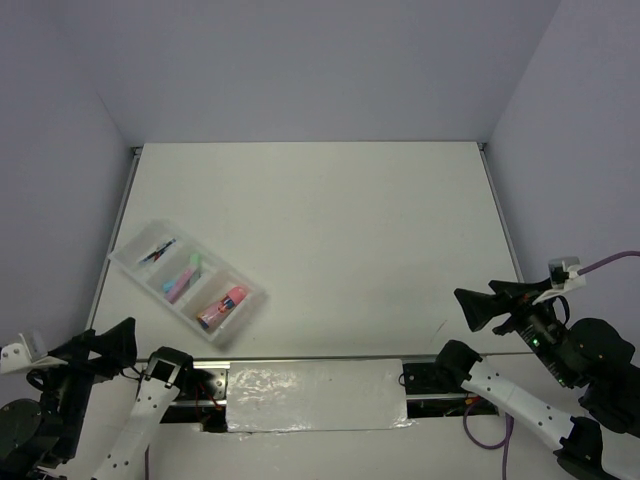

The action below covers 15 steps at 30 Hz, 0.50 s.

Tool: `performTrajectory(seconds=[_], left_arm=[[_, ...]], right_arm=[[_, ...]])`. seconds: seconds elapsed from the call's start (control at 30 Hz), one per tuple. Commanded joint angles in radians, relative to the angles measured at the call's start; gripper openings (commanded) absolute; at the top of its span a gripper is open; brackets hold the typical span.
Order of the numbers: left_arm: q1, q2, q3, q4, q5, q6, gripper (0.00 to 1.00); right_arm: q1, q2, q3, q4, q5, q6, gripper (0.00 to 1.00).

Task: Sort the stationery into containers
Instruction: Reset both arms

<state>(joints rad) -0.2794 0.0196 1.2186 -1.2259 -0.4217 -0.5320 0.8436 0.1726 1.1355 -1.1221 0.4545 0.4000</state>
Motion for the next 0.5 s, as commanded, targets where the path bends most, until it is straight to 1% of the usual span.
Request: performTrajectory(seconds=[0.0,0.47], left_arm=[[-0.02,-0.015,0.028,-0.038,-0.055,-0.019,0.99],[-0.029,0.029,0.029,0.0,-0.038,-0.002,0.99]], right_arm=[[-0.001,0.002,0.0,0.008,0.0,0.008,1.0],[-0.001,0.062,-0.02,0.048,0.01,0.03,1.0]])
